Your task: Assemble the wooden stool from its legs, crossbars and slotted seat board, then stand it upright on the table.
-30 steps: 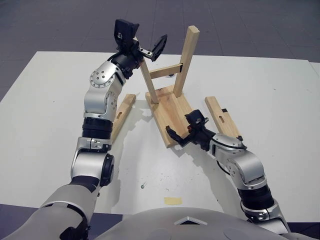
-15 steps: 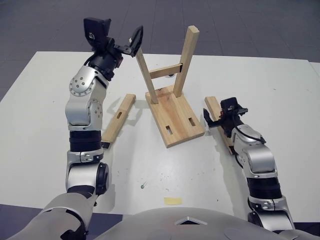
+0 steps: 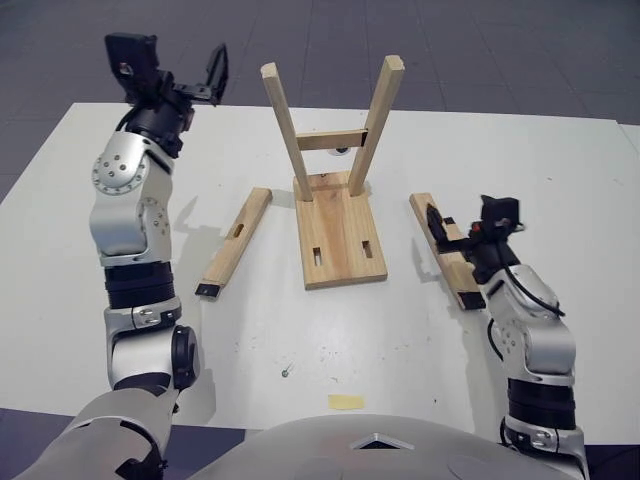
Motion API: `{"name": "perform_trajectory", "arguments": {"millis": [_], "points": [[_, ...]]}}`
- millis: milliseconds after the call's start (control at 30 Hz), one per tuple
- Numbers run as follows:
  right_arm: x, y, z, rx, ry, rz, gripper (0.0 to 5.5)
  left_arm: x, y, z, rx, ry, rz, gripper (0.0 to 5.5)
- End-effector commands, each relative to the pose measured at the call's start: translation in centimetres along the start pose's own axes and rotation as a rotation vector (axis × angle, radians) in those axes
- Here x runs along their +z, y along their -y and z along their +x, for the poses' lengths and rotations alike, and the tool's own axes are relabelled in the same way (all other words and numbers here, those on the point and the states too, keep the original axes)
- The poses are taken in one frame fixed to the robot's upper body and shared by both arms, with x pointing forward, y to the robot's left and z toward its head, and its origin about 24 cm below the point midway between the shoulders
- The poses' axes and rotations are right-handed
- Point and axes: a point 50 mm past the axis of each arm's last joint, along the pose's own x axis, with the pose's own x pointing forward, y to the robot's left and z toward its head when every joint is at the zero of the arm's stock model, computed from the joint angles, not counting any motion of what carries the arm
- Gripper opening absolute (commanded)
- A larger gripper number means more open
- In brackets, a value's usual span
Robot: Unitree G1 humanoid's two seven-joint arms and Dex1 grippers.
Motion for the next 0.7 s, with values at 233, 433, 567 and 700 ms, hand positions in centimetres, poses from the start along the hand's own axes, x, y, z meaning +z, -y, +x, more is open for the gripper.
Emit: {"name": "perform_trajectory", "arguments": {"millis": [233,433,567,700], "points": [[-3.8,3.2,-2.6,-0.091,-0.192,-0.1,5.39,-1.0,-2.0,-2.2,0.057,-0.072,0.049,5.4],[-5.0,1.8,-2.7,-0.02,-0.237,-0.131,5.39,-1.2,-2.3,-2.3,0.075,-0.081,0.057,5.4],[-4.8,-0.1,-1.7,0.068,-0.232,-0.132,5.39,-1.7,-2.1,-2.5,0.081,-0.089,0.054,5.4],[-3.9,-1.0,-1.1,0.099,-0.162,-0.073,5.39,-1.9,-1.6,-2.3,0.069,-0.09,0.049,5.4]]}}
